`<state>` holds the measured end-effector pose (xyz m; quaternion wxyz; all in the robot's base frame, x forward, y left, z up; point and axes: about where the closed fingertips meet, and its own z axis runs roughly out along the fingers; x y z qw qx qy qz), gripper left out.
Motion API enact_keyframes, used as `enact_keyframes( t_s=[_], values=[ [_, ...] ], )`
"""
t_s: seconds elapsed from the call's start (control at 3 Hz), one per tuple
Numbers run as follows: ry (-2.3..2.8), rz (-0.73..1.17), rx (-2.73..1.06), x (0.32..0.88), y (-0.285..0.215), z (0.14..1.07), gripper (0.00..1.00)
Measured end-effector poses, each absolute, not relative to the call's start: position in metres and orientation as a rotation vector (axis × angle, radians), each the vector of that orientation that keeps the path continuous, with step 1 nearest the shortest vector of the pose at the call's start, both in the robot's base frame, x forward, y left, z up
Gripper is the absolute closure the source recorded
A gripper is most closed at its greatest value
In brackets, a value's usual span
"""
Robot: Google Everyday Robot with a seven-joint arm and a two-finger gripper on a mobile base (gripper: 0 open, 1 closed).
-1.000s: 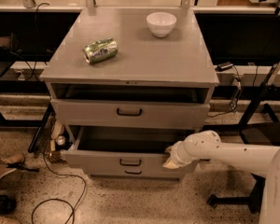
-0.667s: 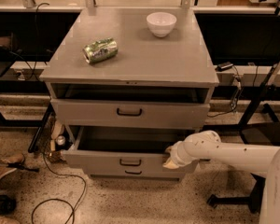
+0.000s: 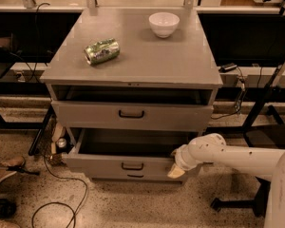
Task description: Open middle drawer
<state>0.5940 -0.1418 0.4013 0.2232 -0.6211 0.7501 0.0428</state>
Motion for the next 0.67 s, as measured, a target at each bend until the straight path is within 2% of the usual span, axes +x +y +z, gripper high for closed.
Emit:
enact_keyframes(
  t_s=[0.33,0.67],
  values=[
    [2.071,0.121,-1.717,0.5933,-0.1408,0.4002,0.0],
    [2.069,0.121,-1.722,0.5926,-0.1401,0.3997,0.0]
  ],
)
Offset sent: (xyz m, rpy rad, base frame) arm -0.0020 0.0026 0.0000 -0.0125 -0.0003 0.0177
